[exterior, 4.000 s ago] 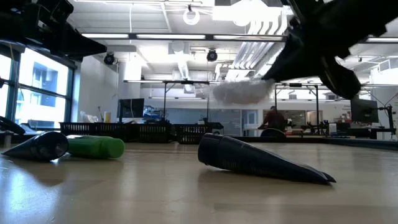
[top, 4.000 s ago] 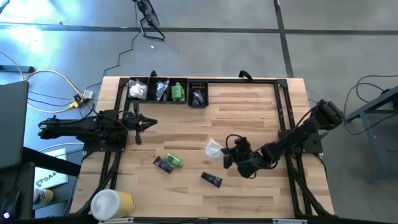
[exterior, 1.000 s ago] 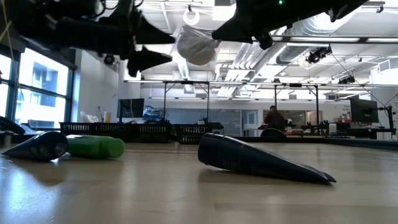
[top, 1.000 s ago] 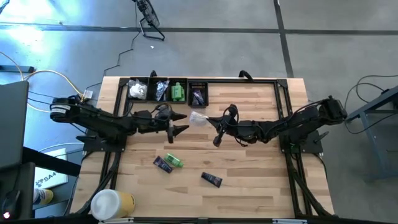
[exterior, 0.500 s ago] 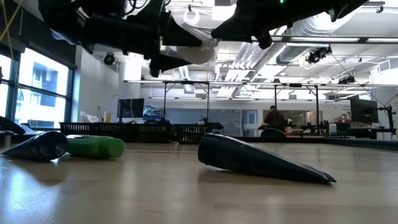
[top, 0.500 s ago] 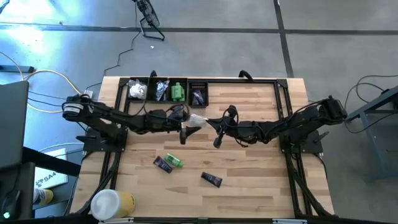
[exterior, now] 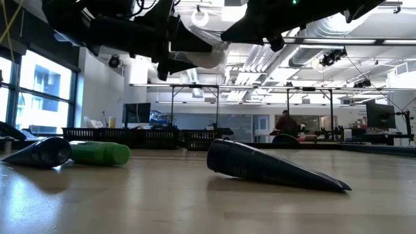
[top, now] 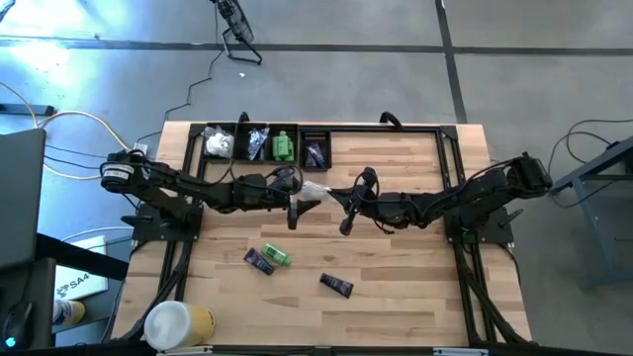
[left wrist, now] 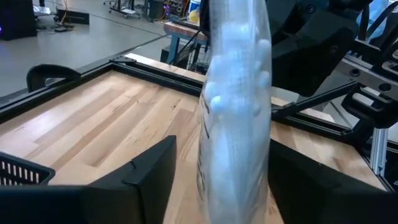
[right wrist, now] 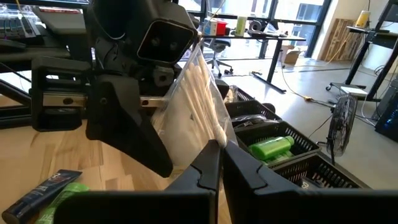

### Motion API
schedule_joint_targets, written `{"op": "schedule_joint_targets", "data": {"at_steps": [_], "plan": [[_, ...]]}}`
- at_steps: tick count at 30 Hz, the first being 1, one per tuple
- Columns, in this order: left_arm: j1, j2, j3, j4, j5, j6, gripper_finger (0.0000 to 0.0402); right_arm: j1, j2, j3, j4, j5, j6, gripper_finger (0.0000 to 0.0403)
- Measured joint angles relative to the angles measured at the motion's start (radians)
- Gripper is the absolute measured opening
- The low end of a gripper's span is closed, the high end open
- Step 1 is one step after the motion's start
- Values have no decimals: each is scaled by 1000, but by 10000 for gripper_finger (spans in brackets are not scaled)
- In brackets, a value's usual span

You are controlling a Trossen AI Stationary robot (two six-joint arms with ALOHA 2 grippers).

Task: Pick & Place Travel size toiletries
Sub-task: Put the cotton pack into the left black bin

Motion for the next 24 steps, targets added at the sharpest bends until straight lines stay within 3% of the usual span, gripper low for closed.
{"op": "schedule_joint_targets", "data": {"at_steps": [8, 24], "plan": [[0, 0, 0, -2, -1, 2, 162, 0, 0, 0, 0, 0, 0, 3], [0, 0, 0, -7, -1, 8, 105, 0, 0, 0, -1, 0, 0, 3]]}}
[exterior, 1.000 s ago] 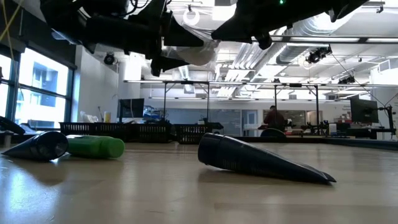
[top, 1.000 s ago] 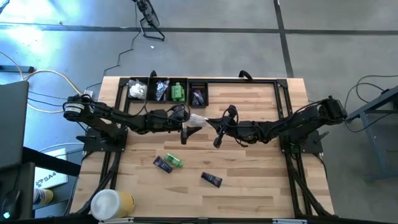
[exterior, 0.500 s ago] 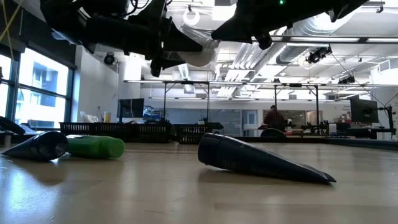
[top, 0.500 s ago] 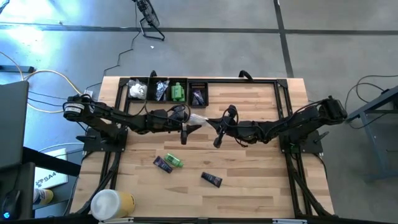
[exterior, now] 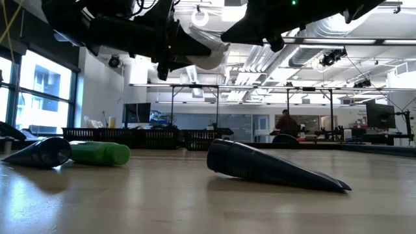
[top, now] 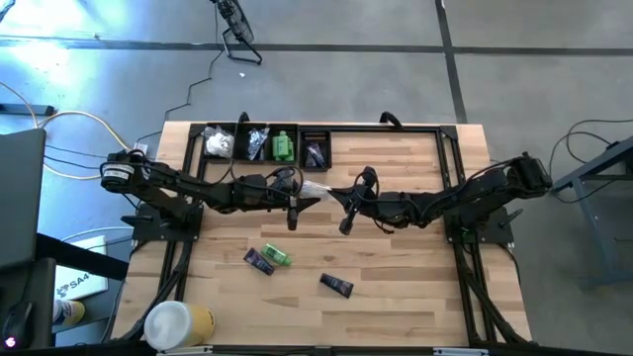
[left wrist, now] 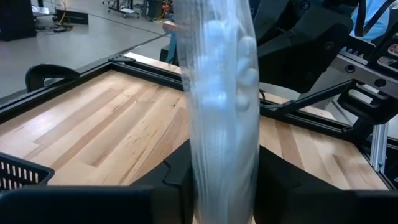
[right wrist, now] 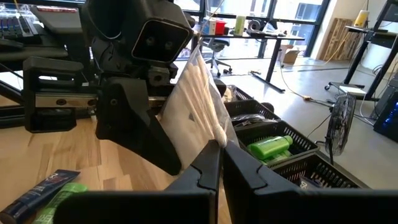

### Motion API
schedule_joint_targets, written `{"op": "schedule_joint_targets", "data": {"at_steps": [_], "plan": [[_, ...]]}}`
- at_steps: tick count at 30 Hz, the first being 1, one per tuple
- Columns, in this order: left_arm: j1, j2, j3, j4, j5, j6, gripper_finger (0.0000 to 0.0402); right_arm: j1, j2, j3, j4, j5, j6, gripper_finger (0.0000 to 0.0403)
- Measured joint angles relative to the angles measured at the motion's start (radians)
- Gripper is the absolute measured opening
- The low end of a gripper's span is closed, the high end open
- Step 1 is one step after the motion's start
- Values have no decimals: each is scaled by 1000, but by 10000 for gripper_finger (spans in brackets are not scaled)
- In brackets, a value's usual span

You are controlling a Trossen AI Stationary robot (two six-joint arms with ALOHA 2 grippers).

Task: Pick & Place Travel size toiletries
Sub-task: Put the cotton pack into the left black bin

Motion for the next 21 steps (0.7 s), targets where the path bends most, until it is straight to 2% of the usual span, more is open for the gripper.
{"op": "schedule_joint_targets", "data": {"at_steps": [13, 17, 21], "plan": [[0, 0, 0, 0, -1, 15, 79, 0, 0, 0, 0, 0, 0, 6], [0, 0, 0, 0, -3, 15, 78, 1, 0, 0, 1, -1, -10, 39], [0, 0, 0, -1, -3, 15, 78, 6, 0, 0, 12, -4, -24, 101]]}}
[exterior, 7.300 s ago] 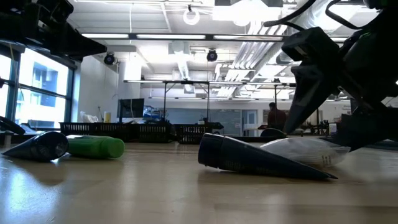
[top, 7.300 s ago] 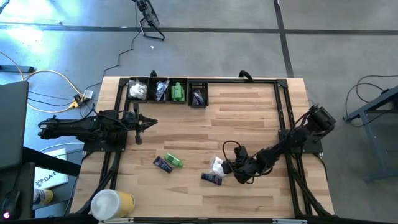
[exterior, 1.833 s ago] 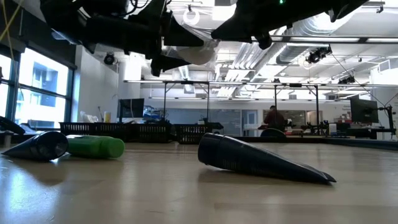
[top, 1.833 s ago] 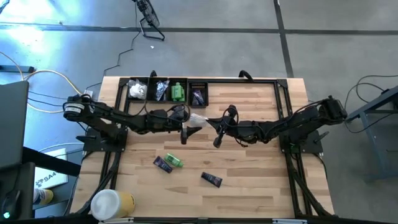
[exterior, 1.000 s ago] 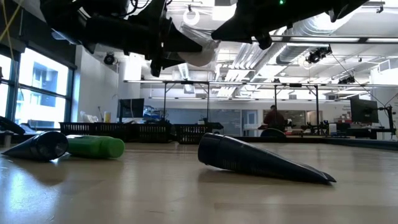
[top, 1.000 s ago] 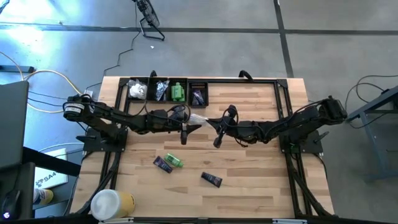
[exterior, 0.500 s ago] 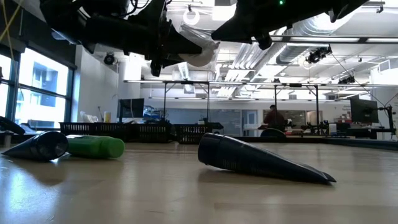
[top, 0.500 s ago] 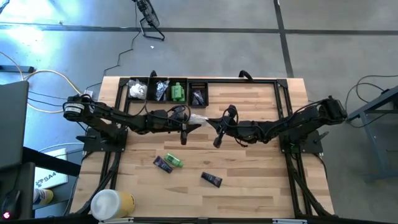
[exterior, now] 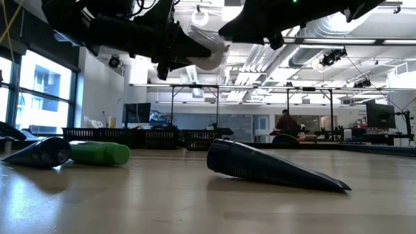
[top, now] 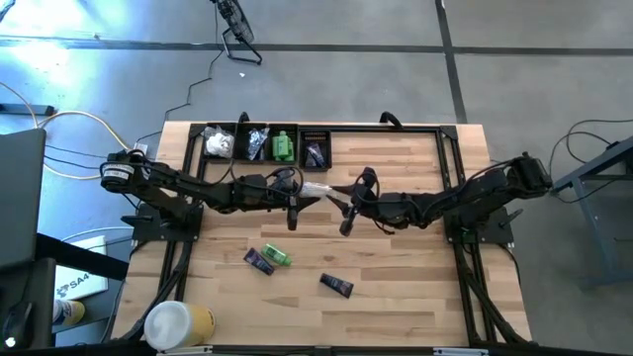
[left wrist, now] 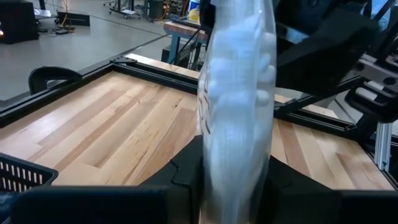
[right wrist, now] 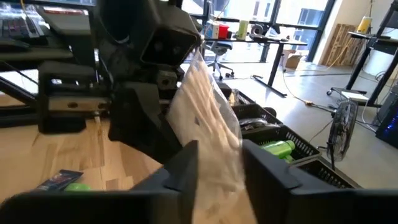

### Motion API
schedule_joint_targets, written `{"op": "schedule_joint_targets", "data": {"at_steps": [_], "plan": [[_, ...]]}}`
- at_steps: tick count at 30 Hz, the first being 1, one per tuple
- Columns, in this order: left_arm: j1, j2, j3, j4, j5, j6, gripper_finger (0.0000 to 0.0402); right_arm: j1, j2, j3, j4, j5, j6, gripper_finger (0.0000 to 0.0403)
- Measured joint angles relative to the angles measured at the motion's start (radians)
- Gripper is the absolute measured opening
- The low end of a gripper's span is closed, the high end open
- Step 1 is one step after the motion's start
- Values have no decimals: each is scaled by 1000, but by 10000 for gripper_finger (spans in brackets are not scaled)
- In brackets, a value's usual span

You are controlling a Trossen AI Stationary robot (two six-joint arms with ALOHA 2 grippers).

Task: Pick & Place Travel size toiletries
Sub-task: Put the cotton pack into the left black bin

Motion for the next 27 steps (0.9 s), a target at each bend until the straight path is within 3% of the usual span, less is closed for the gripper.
{"op": "schedule_joint_targets", "data": {"at_steps": [8, 15, 20, 27], "plan": [[0, 0, 0, -1, 0, 14, 78, 43, -76, 0, 2, 54, -4, 220], [0, -46, 0, -30, -51, 80, 78, 129, -196, 0, -127, 220, -4, 255], [0, -188, 0, -181, -203, 149, 78, 182, -221, 1, -178, 331, 4, 256], [0, -417, 0, -462, -562, 207, 78, 203, -222, 0, -222, 376, 9, 256]]}}
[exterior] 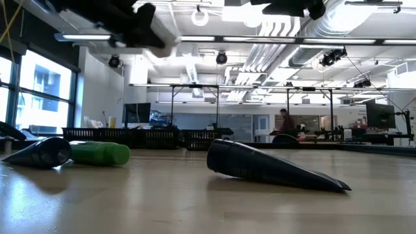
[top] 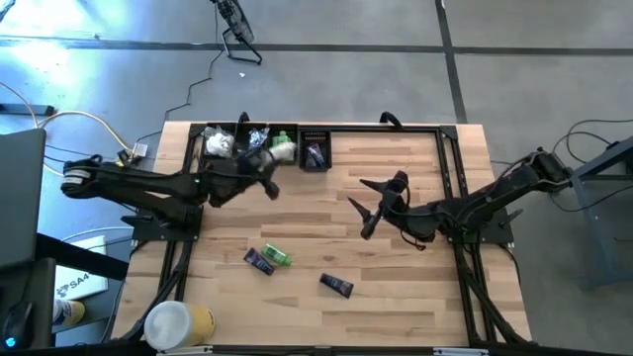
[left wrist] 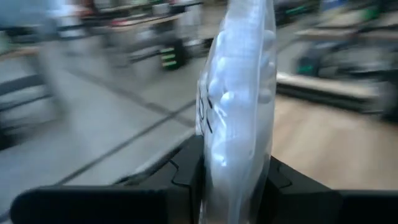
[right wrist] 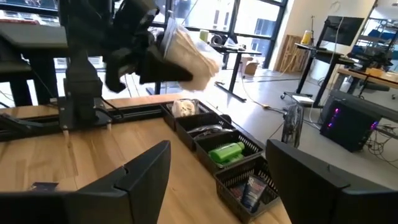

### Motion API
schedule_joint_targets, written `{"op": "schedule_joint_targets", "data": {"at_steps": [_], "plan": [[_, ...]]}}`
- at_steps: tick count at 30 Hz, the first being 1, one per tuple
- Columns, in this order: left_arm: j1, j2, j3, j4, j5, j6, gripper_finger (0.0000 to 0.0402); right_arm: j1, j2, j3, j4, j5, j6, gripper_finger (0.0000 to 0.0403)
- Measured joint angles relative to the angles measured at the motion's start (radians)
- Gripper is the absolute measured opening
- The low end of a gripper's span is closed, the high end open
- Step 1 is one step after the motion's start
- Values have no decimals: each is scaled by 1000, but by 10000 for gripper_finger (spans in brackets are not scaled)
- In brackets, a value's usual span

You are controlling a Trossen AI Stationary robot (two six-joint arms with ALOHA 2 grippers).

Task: Pick & Place Travel size toiletries
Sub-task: Put the cotton pack into the left black bin

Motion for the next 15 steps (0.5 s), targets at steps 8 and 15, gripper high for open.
{"op": "schedule_joint_targets", "data": {"at_steps": [8, 15], "plan": [[0, -118, 0, -298, -386, -82, 78, 0, 0, 0, -8, -1, 0, 256], [0, -114, 0, -591, -538, -303, 78, -6, 0, 0, -53, -1, 41, 256]]}}
